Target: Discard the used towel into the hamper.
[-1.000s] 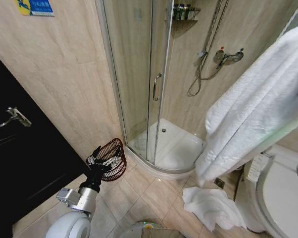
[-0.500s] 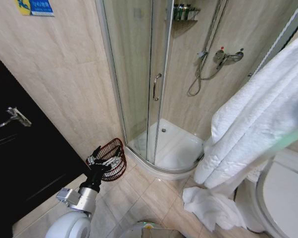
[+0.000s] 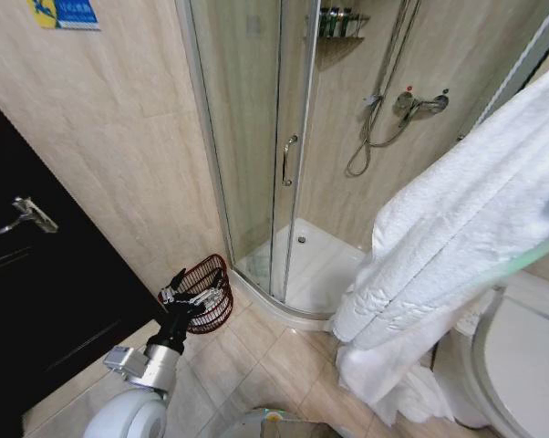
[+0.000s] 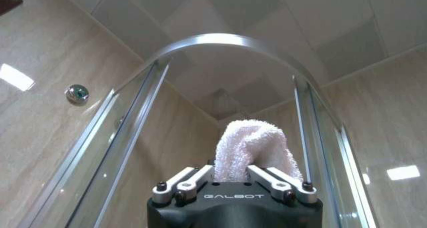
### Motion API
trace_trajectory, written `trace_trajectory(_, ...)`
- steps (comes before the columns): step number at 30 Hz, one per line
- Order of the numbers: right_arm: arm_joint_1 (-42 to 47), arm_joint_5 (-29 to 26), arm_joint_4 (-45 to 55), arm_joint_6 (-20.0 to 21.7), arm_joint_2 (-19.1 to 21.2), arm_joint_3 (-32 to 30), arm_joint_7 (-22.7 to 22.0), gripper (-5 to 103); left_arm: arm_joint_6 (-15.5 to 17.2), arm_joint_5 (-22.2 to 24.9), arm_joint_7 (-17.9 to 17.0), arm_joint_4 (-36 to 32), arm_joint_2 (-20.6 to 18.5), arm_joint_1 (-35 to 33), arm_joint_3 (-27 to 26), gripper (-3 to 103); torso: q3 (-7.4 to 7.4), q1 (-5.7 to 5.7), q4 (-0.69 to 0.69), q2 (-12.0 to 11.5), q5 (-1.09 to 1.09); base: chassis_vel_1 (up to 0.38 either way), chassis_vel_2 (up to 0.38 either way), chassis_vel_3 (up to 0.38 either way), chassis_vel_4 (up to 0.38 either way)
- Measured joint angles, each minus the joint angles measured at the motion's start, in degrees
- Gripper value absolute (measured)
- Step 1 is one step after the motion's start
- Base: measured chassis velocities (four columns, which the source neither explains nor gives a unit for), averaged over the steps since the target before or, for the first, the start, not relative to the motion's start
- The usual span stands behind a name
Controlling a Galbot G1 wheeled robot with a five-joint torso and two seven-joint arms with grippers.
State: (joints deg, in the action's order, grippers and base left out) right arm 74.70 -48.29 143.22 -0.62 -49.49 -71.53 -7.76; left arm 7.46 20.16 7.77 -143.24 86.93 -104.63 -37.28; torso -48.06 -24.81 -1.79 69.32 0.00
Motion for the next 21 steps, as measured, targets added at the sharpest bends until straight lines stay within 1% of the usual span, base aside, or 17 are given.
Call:
trace_trajectory(5, 0.7, 0.0, 0.0, -0.1, -0.8, 0.0, 0.0, 7, 0.0, 0.0, 0.0, 0.0, 0.0, 0.0, 0.0, 100, 0.0, 0.0, 0.0, 0.0, 0.03, 0.074, 0.074, -0.094, -0.087)
trace_trajectory(7, 1.1, 0.0, 0.0, -0.2, -1.0, 0.1, 0.0, 7, 0.0, 0.0, 0.0, 0.0, 0.0, 0.0, 0.0, 100, 0.0, 0.0, 0.0, 0.0, -0.01, 0.131, 0.143, -0.149, -0.127)
trace_trajectory(10, 1.3, -0.1, 0.0, -0.4, -1.0, 0.1, -0.1, 7, 0.0, 0.0, 0.0, 0.0, 0.0, 0.0, 0.0, 100, 0.0, 0.01, 0.01, 0.0, 0.0, 0.183, 0.207, -0.197, -0.198)
trace_trajectory(12, 1.3, -0.3, 0.0, -0.6, -0.9, 0.0, -0.2, 7, 0.0, 0.0, 0.0, 0.0, 0.0, 0.0, 0.0, 100, -0.01, -0.01, -0.02, 0.0, -0.04, 0.189, 0.201, -0.21, -0.17)
trace_trajectory(13, 1.3, -0.8, 0.1, -0.9, -0.9, 0.0, -0.4, 7, 0.0, 0.0, 0.0, 0.0, 0.0, 0.0, 0.0, 100, 0.0, 0.0, 0.0, 0.0, -0.07, 0.167, 0.177, -0.111, -0.162)
trace_trajectory(16, 1.3, -1.4, 0.1, -1.7, -0.9, 0.1, -1.1, 7, 0.0, 0.0, 0.0, 0.0, 0.0, 0.0, 0.0, 100, 0.0, 0.0, -0.01, 0.0, -0.04, 0.117, 0.144, -0.075, -0.119)
trace_trajectory(21, 1.4, -1.4, 0.1, -2.1, -0.9, 0.0, -1.0, 7, 0.0, 0.0, 0.0, 0.0, 0.0, 0.0, 0.0, 100, 0.0, 0.0, -0.01, 0.0, 0.03, 0.005, -0.005, 0.0, -0.007)
